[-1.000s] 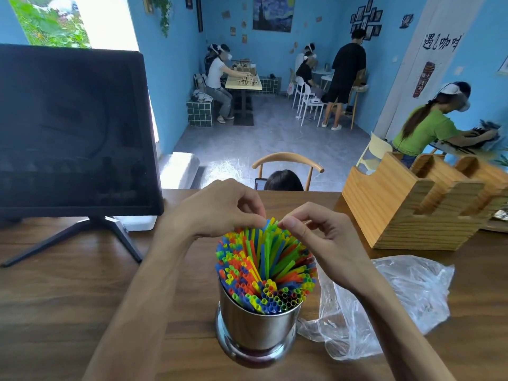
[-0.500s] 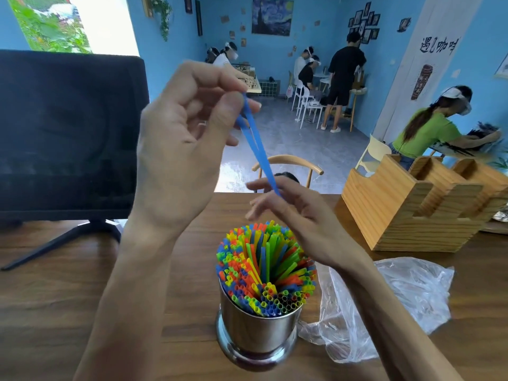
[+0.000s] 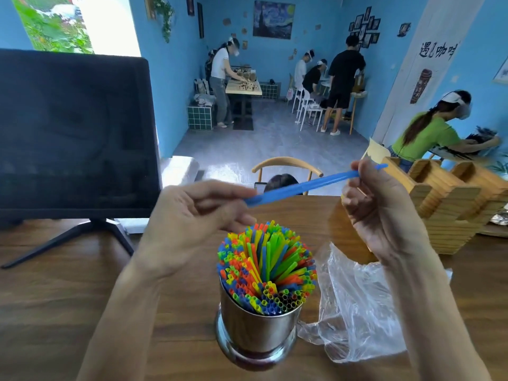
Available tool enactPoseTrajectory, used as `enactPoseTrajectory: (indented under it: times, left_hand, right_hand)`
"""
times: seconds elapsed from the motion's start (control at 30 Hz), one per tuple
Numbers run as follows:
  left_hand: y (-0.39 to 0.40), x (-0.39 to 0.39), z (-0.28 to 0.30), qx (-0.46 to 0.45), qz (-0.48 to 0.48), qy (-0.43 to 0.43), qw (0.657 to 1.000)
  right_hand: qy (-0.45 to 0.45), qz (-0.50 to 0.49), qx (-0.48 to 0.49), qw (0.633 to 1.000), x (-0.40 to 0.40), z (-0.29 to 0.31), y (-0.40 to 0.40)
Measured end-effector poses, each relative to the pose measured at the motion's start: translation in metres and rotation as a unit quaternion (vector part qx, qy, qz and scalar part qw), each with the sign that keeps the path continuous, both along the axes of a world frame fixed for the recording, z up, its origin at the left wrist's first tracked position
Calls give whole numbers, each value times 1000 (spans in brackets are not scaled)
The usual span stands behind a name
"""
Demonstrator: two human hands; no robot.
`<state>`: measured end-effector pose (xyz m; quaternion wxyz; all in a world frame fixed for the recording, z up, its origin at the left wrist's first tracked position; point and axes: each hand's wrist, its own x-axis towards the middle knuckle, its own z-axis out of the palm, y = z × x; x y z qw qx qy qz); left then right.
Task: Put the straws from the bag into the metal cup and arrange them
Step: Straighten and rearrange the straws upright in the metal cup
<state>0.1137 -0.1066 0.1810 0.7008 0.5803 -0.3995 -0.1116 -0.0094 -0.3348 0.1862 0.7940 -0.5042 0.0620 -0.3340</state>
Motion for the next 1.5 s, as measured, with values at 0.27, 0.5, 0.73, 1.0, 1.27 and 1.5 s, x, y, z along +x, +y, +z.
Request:
enactPoseTrajectory:
  times: [0.27,0.5,0.73,1.0,1.27,1.5]
  left_hand:
    - [4,-6,-24,135,-18,-97,986]
    - [6,1,-24,156,13,-109,982]
    - [-4,4,-30,162,31,-116,979]
    - [-14,18,-39,183,93,-129,970]
    - [-35,31,-39,296,51,-156,941]
    - [-39,33,-44,294,52,-157,942]
  right_hand:
    - [3,-35,-59,998,10,1,13]
    - [-18,-136,-284,949,8,-5,23]
    - [97,-93,-470,872,10,-51,45]
    - [127,-33,-594,794,3,-54,30]
    - [168,-59,-421,890,28,-52,8]
    - [264,17,-422,867,41,-60,8]
